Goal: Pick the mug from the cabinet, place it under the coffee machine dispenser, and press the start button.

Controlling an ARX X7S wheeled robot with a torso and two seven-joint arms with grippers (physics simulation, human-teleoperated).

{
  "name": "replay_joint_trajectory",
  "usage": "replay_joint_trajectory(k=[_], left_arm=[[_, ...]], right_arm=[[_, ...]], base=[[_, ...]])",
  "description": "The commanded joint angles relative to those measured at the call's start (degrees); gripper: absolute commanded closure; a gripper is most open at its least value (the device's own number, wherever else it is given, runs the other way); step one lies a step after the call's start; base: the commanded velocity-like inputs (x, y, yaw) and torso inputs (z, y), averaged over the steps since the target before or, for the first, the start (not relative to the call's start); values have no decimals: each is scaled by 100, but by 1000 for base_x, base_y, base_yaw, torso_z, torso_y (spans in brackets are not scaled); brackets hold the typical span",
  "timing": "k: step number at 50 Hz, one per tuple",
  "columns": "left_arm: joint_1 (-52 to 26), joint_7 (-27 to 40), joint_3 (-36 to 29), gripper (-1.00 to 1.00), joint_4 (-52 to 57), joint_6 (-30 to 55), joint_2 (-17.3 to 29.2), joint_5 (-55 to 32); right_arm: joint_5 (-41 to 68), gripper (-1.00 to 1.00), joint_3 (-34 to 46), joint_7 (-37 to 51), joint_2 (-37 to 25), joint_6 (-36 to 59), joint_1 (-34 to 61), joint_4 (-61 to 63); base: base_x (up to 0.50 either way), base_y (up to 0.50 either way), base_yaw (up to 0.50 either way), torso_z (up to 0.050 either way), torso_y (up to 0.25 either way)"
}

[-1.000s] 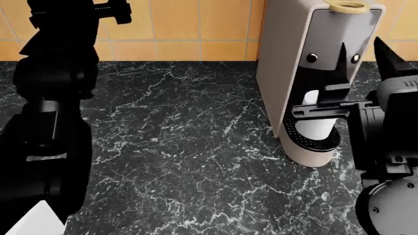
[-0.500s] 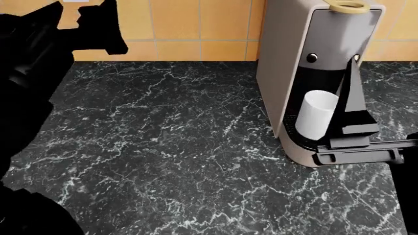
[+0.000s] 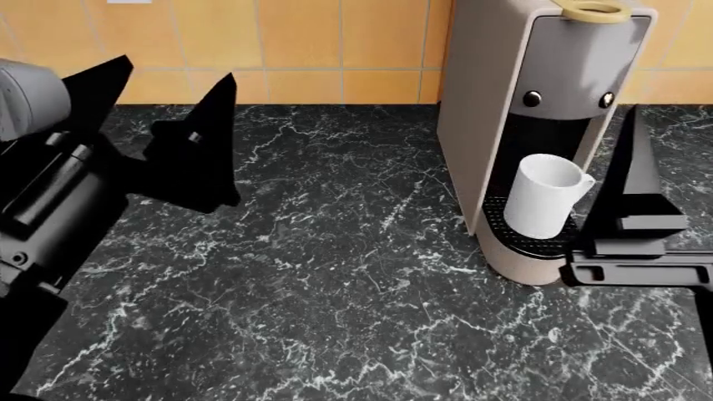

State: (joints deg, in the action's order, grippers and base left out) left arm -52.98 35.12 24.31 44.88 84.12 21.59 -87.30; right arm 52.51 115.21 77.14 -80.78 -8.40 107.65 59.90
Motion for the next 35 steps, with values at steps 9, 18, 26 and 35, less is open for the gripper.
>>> replay_joint_trajectory(k=[9,18,26,35], left_arm=[[163,404,-78,-100,144,-207,216,-586],[230,416,-144,-100,161,-299,258,-600],[259,448,-185,-100,152,-390,310,-649],[328,434,-210,-100,175,-473,350,-659]], right_arm=[[-151,-100,2052,235,106,-428,1752,6],[-376,-100,3216,390,482,-832,2543,7],[-475,-100,3526,474,715,-990,2713,7],[-492,-100,3541,480,747,-1012,2717,8]], base=[[0,0,0,0,0],[0,0,0,0,0],[0,0,0,0,0],[0,0,0,0,0]])
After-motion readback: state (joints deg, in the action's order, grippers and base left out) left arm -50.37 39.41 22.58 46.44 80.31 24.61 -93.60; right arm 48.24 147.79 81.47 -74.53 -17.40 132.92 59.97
